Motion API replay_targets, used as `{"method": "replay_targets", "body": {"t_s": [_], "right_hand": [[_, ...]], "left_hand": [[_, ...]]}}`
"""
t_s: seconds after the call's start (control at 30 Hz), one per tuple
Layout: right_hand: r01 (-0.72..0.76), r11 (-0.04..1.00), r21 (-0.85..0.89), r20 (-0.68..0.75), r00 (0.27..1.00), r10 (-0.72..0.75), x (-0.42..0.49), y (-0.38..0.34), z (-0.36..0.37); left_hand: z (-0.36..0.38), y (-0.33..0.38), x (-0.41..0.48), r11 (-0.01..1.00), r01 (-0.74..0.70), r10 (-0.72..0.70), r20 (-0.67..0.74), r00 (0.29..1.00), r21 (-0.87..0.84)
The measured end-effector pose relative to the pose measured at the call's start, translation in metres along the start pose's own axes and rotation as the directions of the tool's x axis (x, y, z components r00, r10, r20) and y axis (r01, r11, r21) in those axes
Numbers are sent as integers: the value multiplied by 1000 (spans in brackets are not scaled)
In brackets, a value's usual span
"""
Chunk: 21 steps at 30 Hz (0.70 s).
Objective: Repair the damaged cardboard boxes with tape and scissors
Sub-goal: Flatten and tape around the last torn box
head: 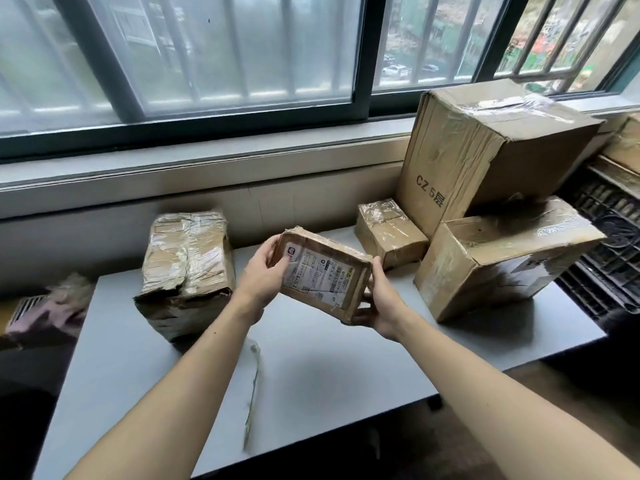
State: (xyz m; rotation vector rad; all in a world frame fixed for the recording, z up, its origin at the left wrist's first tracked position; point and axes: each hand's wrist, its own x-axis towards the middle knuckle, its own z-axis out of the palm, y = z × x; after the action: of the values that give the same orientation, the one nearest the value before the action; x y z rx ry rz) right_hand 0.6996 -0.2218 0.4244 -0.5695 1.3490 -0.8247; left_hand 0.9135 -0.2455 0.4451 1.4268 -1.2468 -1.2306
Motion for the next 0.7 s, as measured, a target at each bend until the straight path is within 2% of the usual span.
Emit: {"method": "replay_targets", "body": {"t_s": [0.1, 0.2, 0.3, 0.43, 0.5, 0.57, 0.7], "right_hand": [[54, 997, 53, 65, 996, -58, 12, -9, -11], [104, 994, 45, 134, 985, -109, 35, -20, -23], [122, 992, 8, 100, 987, -122, 65, -31, -37], [135, 985, 108, 16, 990, -138, 95, -49, -56], [128, 984, 120, -80, 990, -119, 106, -54, -63], [103, 982, 158, -163, 984, -77, 114, -59, -68], [100, 983, 155, -324, 945, -45, 130, -66, -81]], "left_hand": [[12, 5, 21, 999, 36, -37, 45, 998, 27], [30, 14, 42, 993, 31, -30, -11, 999, 114], [52, 28, 67, 963, 86, -61, -103, 993, 256], [83, 39, 103, 967, 71, -35, -147, 988, 246], [102, 48, 112, 979, 101, -85, -94, 992, 175], [126, 55, 117, 991, 104, -106, 23, 994, 87], [163, 54, 129, 977, 129, -168, 239, 956, 169]]}}
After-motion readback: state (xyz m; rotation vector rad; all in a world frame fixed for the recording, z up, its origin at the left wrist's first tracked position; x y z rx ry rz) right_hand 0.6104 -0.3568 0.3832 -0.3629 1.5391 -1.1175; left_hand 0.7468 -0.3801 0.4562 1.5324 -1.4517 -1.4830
